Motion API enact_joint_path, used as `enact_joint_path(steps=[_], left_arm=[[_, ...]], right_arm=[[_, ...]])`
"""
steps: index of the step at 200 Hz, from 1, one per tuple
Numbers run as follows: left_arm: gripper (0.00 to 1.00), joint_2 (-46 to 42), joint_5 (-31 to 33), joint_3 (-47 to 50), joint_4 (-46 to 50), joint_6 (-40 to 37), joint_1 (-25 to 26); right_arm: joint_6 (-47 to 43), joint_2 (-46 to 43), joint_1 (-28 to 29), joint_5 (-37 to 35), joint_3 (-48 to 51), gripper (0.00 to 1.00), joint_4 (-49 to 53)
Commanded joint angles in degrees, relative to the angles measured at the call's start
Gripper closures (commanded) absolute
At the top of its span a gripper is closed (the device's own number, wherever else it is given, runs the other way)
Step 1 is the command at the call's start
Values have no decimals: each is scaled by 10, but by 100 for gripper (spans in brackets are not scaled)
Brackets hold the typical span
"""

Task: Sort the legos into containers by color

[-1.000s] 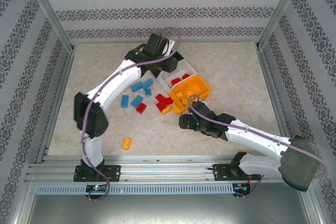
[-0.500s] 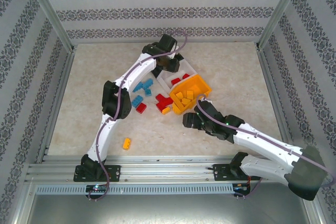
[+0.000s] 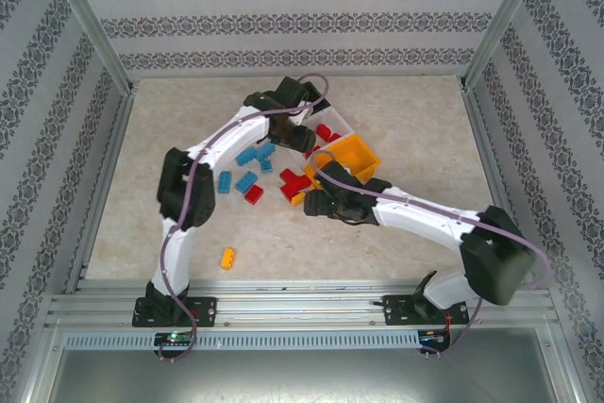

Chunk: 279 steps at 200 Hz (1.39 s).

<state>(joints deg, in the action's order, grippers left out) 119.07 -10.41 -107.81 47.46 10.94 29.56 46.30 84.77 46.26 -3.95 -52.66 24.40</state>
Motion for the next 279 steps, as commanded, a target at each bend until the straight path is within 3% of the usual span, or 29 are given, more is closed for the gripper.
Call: enact_joint_path(steps=[1,59,103,183,209,246,279], left_arm=[[37,-109,27,96,-50,3,2],[34,-312,87,300,-40,-3,-6],[33,-398,117,367,-25,-22,-15],[33,-420,110,406,-50,-37,-30],[33,-419,105,409,-51,-38,-34],[33,-418,104,408,-46,-37,-35],[33,-427,104,400,-26,-24,-34]], right_arm=[[7,53,16,17,-55,20,-5],[49,173,28,-5,-159,27,41],[57,237,14,-13,-197,36,51],[67,255,-3,-12,-179,54,35],[69,247,-10,-12,-163,70,25],[68,222,-2,-13,-146,84,22],[65,175,17,-24,-131,88,31]])
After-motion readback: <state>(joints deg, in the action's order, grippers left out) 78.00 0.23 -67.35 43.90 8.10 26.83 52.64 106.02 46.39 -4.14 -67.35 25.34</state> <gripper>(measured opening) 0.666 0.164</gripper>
